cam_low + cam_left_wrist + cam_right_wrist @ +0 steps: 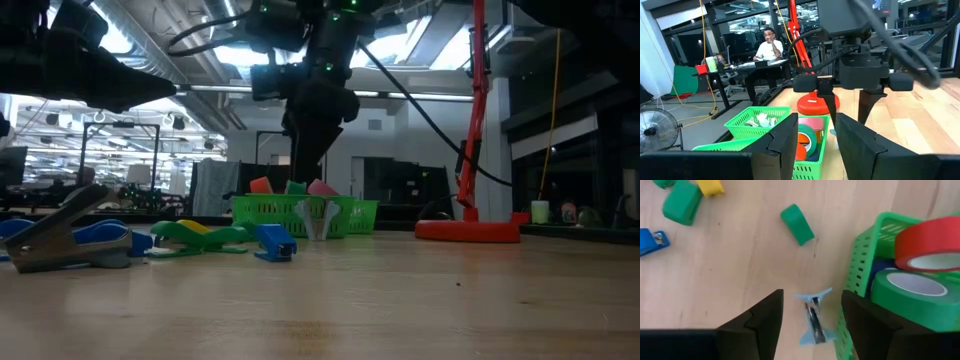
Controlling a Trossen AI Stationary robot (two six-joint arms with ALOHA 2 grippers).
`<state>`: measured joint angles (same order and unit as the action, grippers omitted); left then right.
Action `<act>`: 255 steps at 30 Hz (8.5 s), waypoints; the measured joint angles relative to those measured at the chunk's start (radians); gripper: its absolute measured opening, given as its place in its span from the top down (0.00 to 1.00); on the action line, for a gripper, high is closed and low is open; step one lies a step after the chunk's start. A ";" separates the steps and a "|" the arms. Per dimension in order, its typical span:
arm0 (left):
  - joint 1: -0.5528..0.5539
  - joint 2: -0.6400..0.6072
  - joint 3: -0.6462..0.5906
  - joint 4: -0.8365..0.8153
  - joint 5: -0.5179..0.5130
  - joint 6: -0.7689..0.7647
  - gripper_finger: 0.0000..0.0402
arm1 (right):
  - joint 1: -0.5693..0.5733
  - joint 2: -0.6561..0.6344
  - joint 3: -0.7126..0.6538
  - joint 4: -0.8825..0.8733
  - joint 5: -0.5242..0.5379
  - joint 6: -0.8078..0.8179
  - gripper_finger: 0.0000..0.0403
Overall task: Pick and place Stapler, Stapler remover, tape
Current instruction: Put the blue staple remover into the right green bin, then put the green stapler into the left green bin
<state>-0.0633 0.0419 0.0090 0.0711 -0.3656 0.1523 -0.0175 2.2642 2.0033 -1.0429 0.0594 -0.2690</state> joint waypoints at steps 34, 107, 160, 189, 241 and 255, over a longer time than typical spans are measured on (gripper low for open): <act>0.000 0.000 0.000 0.000 0.000 0.000 0.68 | -0.020 0.002 -0.192 0.185 0.000 0.000 0.57; 0.000 0.000 0.000 0.000 0.000 0.000 0.68 | -0.438 -0.022 -0.010 0.047 0.142 0.194 0.88; 0.000 0.000 0.000 0.000 0.000 0.000 0.68 | 0.030 -0.021 0.155 0.094 -0.165 0.288 0.51; 0.000 0.000 0.000 0.000 0.000 0.000 0.68 | 0.180 -0.022 -0.288 0.576 -0.007 0.470 0.32; 0.000 0.000 0.000 0.000 0.000 0.000 0.68 | 0.183 -0.029 -0.229 0.256 -0.108 1.123 0.32; 0.000 0.000 0.000 0.000 0.000 0.000 0.68 | 0.183 -0.033 -0.333 0.292 -0.081 1.206 0.32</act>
<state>-0.0634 0.0418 0.0090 0.0711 -0.3656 0.1520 0.1654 2.2310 1.6699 -0.7506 -0.0221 0.9374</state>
